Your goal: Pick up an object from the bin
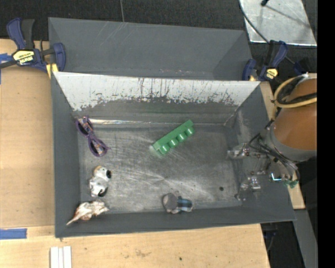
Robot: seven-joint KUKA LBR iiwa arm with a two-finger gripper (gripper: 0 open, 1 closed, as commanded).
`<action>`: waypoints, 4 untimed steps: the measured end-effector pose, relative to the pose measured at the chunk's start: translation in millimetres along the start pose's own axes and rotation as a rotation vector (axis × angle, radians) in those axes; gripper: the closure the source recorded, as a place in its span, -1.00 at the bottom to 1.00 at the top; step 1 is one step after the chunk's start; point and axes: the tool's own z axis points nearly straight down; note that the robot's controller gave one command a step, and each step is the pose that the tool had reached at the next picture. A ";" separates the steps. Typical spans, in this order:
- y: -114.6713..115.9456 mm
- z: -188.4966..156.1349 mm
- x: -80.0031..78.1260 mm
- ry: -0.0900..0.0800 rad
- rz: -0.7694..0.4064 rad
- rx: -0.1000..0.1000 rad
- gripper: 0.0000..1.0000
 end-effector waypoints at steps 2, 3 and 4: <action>43.4 36.3 -7.7 -0.014 -0.190 0.006 -1.00; 47.3 40.6 -3.1 -0.006 -0.367 -0.001 -1.00; 105.7 22.8 -6.9 -0.010 -0.373 0.002 -1.00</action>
Offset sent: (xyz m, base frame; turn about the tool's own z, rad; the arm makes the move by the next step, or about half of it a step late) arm 0.0100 0.0968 -0.0850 -0.3997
